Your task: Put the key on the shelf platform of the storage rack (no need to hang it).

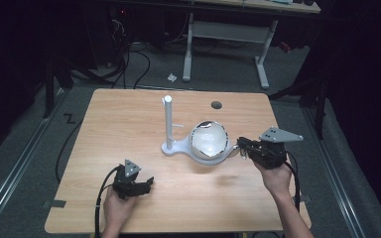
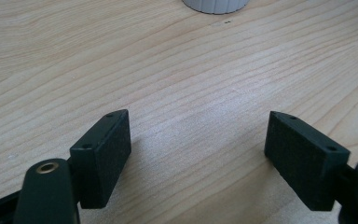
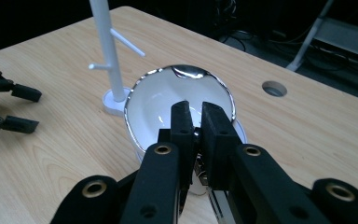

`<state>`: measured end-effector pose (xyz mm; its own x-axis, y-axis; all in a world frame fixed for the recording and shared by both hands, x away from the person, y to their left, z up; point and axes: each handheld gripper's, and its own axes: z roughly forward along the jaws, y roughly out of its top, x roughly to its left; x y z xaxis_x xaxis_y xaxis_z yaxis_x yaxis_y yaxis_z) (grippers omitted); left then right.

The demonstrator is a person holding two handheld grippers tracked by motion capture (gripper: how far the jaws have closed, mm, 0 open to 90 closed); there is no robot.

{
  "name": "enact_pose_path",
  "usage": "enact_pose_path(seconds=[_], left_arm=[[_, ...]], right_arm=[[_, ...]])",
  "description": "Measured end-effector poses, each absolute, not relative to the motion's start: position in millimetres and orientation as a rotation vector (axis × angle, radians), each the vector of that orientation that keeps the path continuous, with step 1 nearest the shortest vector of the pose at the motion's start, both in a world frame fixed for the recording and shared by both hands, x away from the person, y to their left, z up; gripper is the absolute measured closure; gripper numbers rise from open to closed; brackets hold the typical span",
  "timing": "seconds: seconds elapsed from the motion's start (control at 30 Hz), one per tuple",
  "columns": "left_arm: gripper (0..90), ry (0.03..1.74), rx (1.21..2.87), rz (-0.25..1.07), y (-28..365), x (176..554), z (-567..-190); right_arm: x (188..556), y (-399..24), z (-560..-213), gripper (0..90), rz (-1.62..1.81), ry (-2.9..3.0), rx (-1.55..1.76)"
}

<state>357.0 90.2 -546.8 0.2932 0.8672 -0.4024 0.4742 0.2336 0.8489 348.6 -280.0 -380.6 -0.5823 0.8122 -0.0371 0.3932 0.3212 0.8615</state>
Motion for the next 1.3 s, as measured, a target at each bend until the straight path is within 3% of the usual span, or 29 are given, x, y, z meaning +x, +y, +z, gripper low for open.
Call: enact_pose_path(seconds=[0.63,1.3], left_arm=[[23.0,1.344,1.404,0.428,90.2,357.0,-546.8],[22.9,1.341,1.413,0.433,90.2,356.8,-547.0]], right_arm=[[370.2,-237.9,-365.2,84.3,1.225,2.178,0.966],[401.7,-220.8,-386.2,84.3,1.191,2.197,1.056]])
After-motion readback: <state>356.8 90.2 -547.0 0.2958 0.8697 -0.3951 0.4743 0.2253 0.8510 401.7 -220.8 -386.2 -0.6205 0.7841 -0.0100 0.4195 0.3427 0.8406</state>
